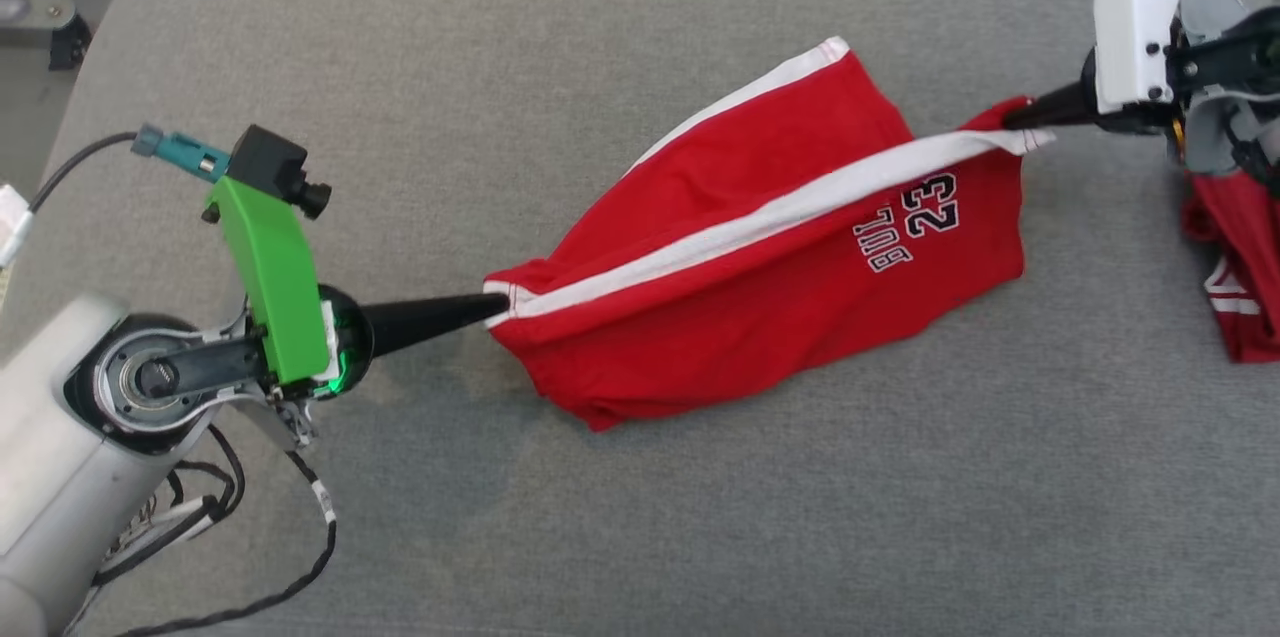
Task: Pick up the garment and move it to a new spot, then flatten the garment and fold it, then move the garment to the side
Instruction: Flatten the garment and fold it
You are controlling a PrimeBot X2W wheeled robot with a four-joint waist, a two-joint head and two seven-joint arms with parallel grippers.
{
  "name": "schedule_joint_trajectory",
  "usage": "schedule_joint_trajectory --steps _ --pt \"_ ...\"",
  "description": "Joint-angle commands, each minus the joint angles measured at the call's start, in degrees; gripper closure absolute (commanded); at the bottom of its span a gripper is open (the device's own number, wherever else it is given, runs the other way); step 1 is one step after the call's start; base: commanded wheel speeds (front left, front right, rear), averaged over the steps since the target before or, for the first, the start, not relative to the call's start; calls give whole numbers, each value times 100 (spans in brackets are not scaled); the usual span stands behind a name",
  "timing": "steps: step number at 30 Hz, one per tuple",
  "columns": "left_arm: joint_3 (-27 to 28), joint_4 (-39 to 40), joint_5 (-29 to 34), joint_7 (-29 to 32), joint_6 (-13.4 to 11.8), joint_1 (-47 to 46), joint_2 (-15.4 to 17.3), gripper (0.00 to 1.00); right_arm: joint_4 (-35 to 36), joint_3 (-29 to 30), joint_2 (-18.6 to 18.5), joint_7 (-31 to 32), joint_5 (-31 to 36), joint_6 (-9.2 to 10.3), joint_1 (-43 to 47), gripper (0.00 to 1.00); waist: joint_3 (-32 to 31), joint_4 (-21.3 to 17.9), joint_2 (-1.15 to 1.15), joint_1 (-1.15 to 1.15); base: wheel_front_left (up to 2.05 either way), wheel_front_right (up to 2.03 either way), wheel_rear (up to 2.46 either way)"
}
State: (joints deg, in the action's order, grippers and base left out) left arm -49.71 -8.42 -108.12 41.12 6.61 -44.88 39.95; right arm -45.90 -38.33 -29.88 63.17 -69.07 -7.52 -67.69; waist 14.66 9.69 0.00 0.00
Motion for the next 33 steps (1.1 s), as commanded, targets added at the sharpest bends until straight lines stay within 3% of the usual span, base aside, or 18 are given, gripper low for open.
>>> schedule_joint_trajectory --steps 1,14,15,16,17,18,19,20,24,28,33 --pt "42 -108 23 38 36 -169 -75 100 -195 30 112 49 130 7 -219 100 600 534 0 0 0 0 0" --pt "251 -1038 17 250 87 -869 -657 100 -1975 217 850 -49 1148 6 -1710 100 1279 931 0 0 0 0 0" --pt "254 -1089 29 256 90 -888 -703 100 -2059 222 903 -137 1206 6 -1772 95 1304 941 0 0 0 0 0" --pt "260 -1129 40 261 85 -903 -738 100 -2136 233 948 -202 1233 6 -1804 57 1319 946 0 0 0 0 0" --pt "269 -1169 60 267 87 -917 -771 100 -2203 260 1002 -311 1264 6 -1849 10 1335 948 0 0 0 0 0" --pt "275 -1199 102 248 89 -933 -788 69 -2238 273 1033 -404 1298 6 -1878 0 1342 947 0 0 0 0 0" --pt "285 -1245 162 214 92 -945 -798 12 -2294 290 1072 -502 1318 6 -1890 0 1330 942 0 0 0 0 0" --pt "294 -1277 203 191 94 -941 -795 0 -2333 297 1104 -571 1345 6 -1900 0 1310 931 0 0 0 0 0" --pt "513 -1301 388 -134 97 -878 -762 0 -2447 343 1221 -970 1394 6 -1861 0 1135 839 0 0 0 0 0" --pt "701 -1121 769 -415 94 -718 -486 0 -2164 346 1296 -1601 1419 5 -1678 0 864 705 0 0 0 0 0" --pt "842 -728 2257 -1949 95 -634 -57 0 -1148 387 1136 -3206 1327 4 -1195 0 455 585 0 0 0 0 0"
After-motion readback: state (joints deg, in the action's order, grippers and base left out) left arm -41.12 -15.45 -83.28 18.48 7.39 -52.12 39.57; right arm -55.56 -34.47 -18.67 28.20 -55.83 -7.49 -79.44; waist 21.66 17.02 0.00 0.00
